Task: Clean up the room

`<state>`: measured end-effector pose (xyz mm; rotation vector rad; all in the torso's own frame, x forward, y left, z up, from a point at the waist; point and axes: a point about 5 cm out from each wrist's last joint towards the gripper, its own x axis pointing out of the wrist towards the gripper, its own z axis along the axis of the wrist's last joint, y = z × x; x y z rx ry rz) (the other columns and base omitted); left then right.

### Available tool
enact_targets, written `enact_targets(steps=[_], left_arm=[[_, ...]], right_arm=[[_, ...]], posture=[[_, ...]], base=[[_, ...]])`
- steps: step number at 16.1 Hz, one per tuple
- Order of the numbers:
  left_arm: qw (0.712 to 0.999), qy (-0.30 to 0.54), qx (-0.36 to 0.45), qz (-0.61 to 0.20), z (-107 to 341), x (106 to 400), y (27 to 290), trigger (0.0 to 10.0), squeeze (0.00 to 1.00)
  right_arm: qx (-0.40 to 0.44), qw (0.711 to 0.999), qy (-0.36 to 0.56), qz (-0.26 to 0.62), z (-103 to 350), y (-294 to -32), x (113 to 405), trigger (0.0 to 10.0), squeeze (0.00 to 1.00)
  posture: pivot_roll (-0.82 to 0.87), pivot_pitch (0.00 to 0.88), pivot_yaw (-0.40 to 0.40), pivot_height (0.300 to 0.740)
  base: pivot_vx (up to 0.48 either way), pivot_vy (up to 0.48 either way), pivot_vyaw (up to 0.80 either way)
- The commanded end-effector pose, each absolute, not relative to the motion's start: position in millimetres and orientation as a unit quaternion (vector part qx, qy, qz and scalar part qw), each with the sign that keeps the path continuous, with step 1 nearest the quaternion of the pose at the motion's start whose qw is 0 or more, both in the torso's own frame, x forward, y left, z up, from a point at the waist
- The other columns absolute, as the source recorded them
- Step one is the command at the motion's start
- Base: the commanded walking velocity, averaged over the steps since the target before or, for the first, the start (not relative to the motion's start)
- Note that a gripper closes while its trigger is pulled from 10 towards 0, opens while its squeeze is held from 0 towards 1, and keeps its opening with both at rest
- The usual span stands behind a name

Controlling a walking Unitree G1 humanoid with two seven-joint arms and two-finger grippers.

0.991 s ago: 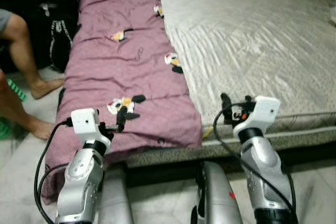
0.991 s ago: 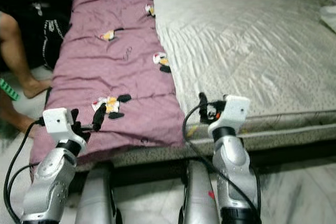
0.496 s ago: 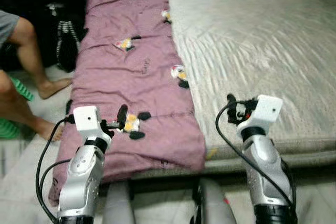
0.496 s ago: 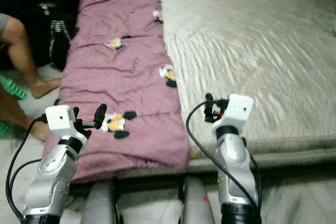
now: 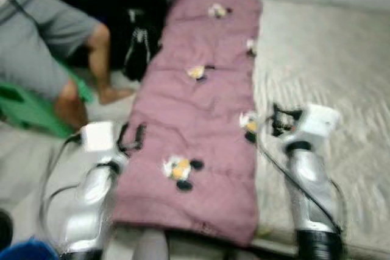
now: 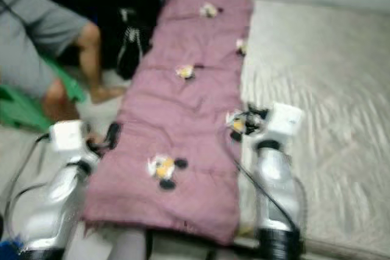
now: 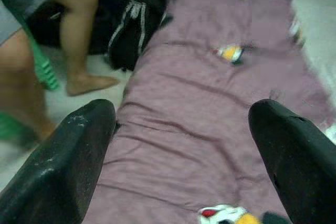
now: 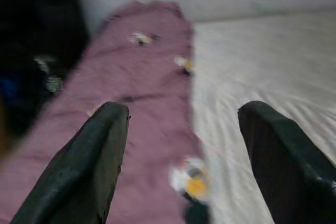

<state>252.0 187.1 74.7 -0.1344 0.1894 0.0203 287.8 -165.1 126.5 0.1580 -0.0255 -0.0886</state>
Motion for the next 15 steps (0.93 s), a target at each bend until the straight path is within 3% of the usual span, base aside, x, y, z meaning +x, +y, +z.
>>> enact_targets(steps=[1,7,15], left_arm=[[0.992,0.102,-0.07,-0.016,75.9,258.0,169.0,10.0,0.0],[0.992,0.103,-0.064,-0.028,76.4,258.7,166.7,10.0,0.0],[0.996,0.056,-0.014,-0.063,95.8,273.2,164.8,10.0,0.0]], right_arm=[[0.066,0.994,0.009,-0.084,113.8,-187.5,277.5,10.0,0.0],[0.056,0.994,0.015,-0.09,111.4,-190.9,274.7,10.0,0.0],[-0.003,0.999,0.002,-0.033,122.8,-187.6,301.3,10.0,0.0]], posture=[[0.01,0.0,0.011,0.74],[0.01,0.0,0.012,0.74],[0.04,0.0,0.005,0.74]], base=[[0.0,0.0,0.0],[0.0,0.0,0.0],[0.0,0.0,0.0]])
